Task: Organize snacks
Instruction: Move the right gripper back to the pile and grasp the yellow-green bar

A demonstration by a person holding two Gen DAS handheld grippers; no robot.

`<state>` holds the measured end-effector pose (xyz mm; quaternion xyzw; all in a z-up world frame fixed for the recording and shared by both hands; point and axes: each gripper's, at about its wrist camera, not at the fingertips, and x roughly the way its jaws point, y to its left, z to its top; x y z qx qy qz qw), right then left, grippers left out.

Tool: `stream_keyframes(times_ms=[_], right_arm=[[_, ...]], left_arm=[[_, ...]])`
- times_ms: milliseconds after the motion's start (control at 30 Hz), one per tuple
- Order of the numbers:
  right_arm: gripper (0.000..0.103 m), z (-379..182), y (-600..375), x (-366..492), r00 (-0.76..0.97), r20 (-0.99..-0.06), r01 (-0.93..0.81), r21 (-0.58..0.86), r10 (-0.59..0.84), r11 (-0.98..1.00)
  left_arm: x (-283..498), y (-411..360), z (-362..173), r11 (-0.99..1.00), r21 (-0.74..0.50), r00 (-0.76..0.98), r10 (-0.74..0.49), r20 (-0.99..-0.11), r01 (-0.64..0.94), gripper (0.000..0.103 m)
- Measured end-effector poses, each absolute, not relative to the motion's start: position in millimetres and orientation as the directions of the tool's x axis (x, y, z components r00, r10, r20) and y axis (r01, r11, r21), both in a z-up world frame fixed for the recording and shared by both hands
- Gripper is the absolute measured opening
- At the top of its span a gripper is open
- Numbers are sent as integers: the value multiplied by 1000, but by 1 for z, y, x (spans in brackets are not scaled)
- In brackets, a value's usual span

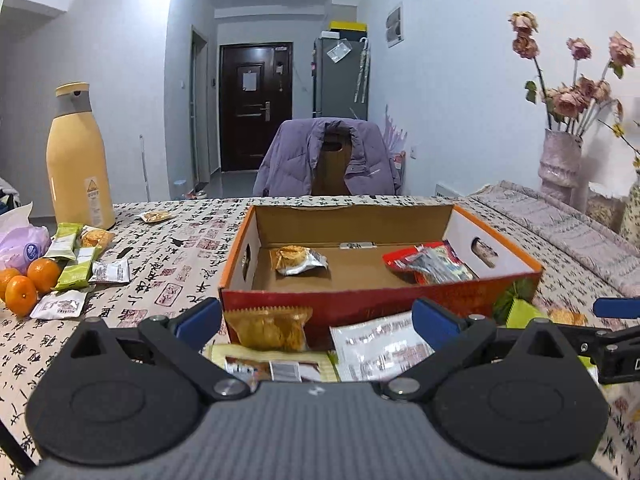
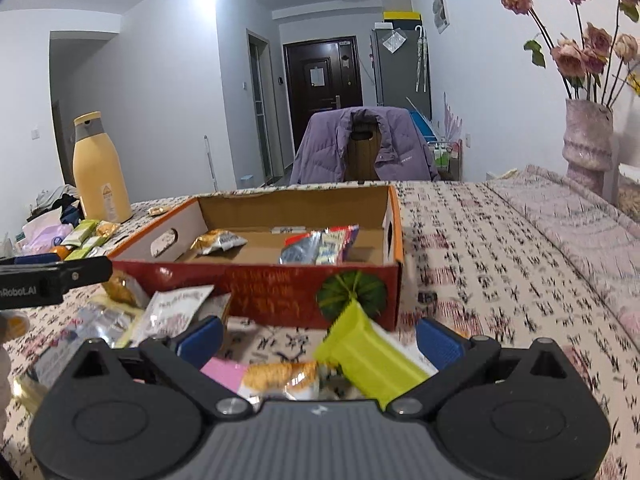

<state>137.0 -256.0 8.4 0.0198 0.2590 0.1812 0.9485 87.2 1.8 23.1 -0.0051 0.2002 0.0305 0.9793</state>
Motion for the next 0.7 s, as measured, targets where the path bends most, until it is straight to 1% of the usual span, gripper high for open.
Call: stream_keyframes(times_ms=[167,567,700], right_arm=[[103,0,-261,127,795,-494,-336,123,351,934],[103,-6,-276,126,807,-520,-263,110,281,959],[101,-6,-276,135,812,-526,-252,74,252,965]], left_arm=[[76,-1,15,999,1,913,41,-405,-45,103],[73,1,4,999,-33,894,16,-447,-34,103],[74,1,3,999,-33,890,17,-456,-36,103]])
